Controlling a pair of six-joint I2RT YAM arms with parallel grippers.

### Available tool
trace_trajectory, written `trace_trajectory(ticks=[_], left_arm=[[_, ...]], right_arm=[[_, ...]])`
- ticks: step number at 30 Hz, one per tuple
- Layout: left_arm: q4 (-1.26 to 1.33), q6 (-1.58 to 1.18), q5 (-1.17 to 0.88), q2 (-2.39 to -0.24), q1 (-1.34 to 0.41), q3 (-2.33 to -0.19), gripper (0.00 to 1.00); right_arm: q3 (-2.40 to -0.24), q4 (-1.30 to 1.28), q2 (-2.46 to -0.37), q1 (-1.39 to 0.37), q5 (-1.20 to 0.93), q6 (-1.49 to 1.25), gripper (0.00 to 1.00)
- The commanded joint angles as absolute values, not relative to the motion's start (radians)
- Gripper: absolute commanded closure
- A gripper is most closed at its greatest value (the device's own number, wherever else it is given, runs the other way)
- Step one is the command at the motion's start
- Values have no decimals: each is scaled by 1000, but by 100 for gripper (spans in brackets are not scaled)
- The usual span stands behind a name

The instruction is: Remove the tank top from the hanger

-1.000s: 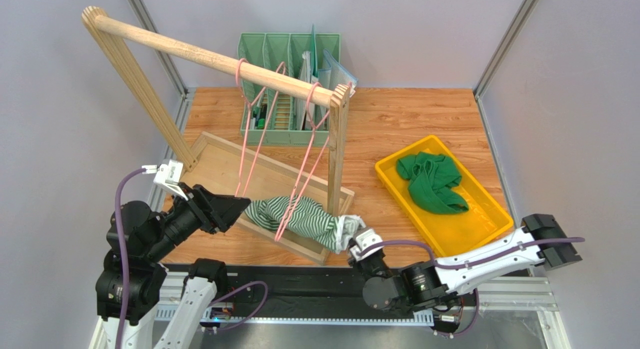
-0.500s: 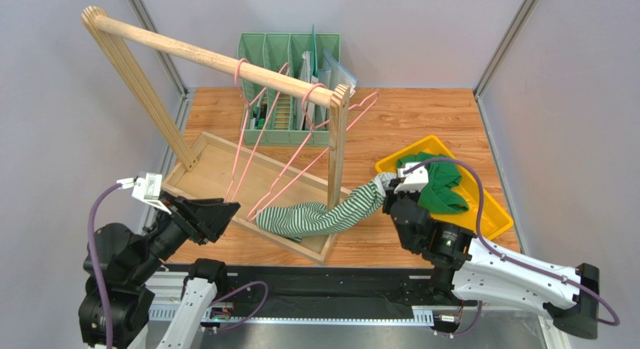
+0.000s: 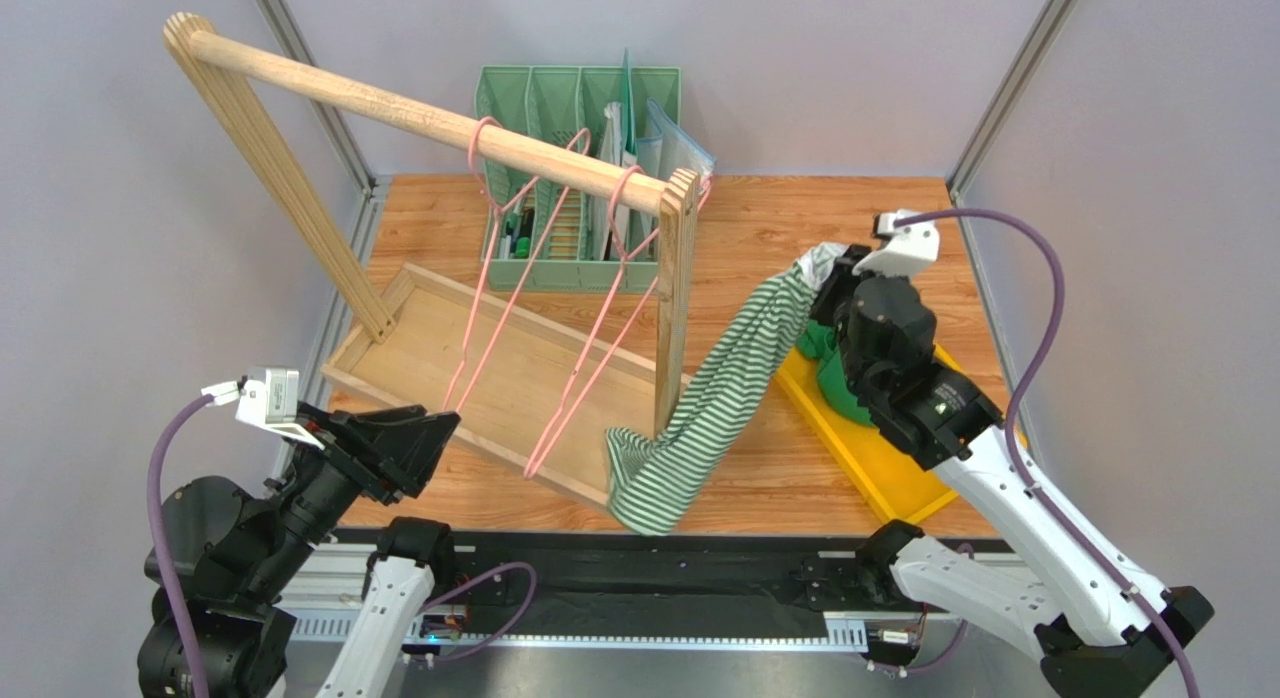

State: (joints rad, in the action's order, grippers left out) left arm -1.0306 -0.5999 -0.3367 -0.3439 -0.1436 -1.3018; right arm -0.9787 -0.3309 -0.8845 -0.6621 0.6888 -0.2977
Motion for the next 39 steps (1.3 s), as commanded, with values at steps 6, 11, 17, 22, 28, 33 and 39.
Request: trace_trajectory(ticks=[6,11,17,22,28,33,39], left_arm=[[-1046,-561,-316,-350,-143,-1339,33],[-1057,-549,-310,-353,-144,-1344,33],[-1055,-546,-316,-368,-143,-1344,33],[-1049,-551,-324,-376,-144,-1341,33],[-1039,-560,-331,-379,-143,-1333,33],[-1040,-565,-333,-374,-143,-1328,33],[-1046,-568,-331,-367,-143,-1322,33]], right_arm=[[-1334,-340,-1009,-480,588,-221,100],[-1446,-351,-1035,-387,546,-215,100],[-1543,-368,-1048,-275,549,-189,100],[-1569,-405,-1036,-181,548,-186,100],[-1545,-434,-1002,-129,514,-202,100],[-1491,-459,-959,-110,558,-195,100],[-1421,-471,-920,-78,687,-175,100]])
